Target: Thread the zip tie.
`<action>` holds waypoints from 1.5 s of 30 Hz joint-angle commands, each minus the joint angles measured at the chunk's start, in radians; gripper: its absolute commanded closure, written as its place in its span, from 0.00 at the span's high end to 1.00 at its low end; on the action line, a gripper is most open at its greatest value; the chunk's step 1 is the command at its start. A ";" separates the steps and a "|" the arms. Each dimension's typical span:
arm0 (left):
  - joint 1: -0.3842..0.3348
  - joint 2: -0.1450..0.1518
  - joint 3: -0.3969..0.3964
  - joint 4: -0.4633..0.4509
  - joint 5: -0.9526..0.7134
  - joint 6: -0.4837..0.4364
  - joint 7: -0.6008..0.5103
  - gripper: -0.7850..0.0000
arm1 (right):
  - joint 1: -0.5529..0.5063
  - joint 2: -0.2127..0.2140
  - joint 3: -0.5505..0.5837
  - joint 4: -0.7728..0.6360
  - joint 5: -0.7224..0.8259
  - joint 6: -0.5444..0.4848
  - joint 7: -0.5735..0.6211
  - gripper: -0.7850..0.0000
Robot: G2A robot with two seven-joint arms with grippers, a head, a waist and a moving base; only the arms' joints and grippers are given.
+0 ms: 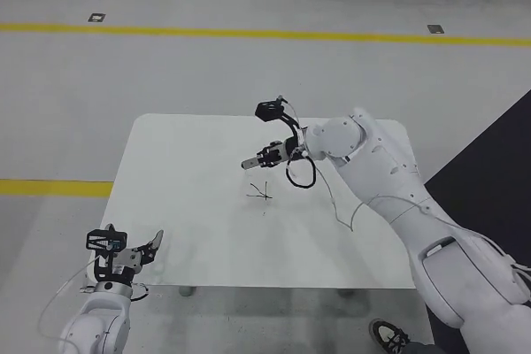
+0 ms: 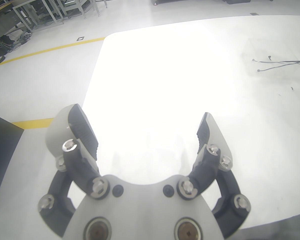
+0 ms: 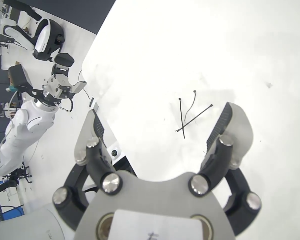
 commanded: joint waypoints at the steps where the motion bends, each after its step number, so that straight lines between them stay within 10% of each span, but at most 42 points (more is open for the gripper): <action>1: 0.000 0.000 0.000 0.000 0.000 0.000 0.000 1.00 | 0.028 -0.007 -0.013 0.025 -0.003 0.008 0.078 1.00; 11: 0.000 0.000 0.000 0.000 0.000 0.000 0.000 1.00 | 0.128 -0.139 -0.151 0.294 0.096 0.023 0.288 1.00; 18: 0.000 0.000 0.000 0.000 0.000 0.000 0.000 1.00 | 0.167 -0.219 -0.205 0.435 0.063 0.042 0.255 0.49; 23: 0.000 0.000 0.000 0.000 0.000 0.000 0.000 1.00 | 0.168 -0.222 -0.207 0.440 0.061 0.041 0.253 0.42; 28: 0.000 0.000 0.000 0.000 0.000 0.000 0.000 1.00 | 0.168 -0.222 -0.207 0.440 0.061 0.041 0.253 0.44; 29: 0.000 0.000 0.000 0.000 0.000 0.000 0.000 1.00 | 0.168 -0.222 -0.207 0.440 0.061 0.041 0.253 0.55; 30: 0.000 0.000 0.000 0.000 0.000 0.000 0.000 1.00 | 0.168 -0.222 -0.207 0.440 0.061 0.041 0.253 1.00; 45: 0.000 0.000 0.000 0.000 0.000 0.000 0.000 1.00 | 0.141 -0.197 -0.151 0.440 0.144 0.155 0.348 1.00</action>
